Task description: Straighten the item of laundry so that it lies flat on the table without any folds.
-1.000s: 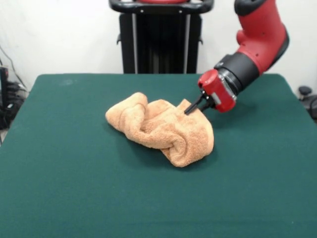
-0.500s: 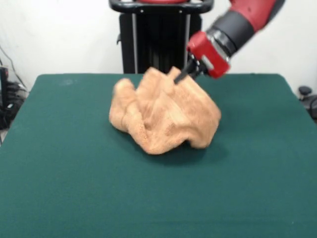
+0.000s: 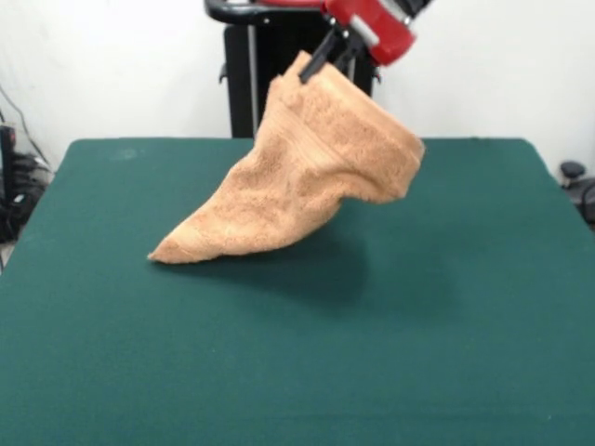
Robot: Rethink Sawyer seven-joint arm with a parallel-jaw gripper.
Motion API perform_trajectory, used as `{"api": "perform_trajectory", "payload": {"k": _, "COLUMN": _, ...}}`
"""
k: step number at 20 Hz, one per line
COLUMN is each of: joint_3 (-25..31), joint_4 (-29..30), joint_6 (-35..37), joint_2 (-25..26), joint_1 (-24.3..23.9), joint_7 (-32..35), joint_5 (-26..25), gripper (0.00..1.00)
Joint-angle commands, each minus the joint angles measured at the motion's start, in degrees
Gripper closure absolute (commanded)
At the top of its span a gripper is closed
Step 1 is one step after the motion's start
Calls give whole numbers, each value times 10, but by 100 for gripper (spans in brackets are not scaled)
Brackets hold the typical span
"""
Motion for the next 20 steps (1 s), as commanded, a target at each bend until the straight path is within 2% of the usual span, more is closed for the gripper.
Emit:
{"api": "perform_trajectory", "payload": {"k": 1, "joint_3": 123, "joint_4": 22, "joint_6": 6, "joint_2": -91, "joint_1": -27, "joint_7": 31, "joint_5": -70, "gripper": 100}}
{"api": "perform_trajectory", "payload": {"k": 16, "joint_3": 143, "joint_4": 12, "joint_6": -24, "joint_2": -90, "joint_1": -52, "joint_7": 54, "joint_5": -120, "gripper": 100}}
{"api": "perform_trajectory", "payload": {"k": 17, "joint_3": 157, "joint_4": 17, "joint_6": -36, "joint_2": -100, "joint_1": -64, "joint_7": 59, "joint_5": -129, "gripper": 0}}
{"api": "perform_trajectory", "payload": {"k": 20, "joint_3": 145, "joint_4": 18, "joint_6": -29, "joint_2": -90, "joint_1": -53, "joint_7": 69, "joint_5": -118, "gripper": 0}}
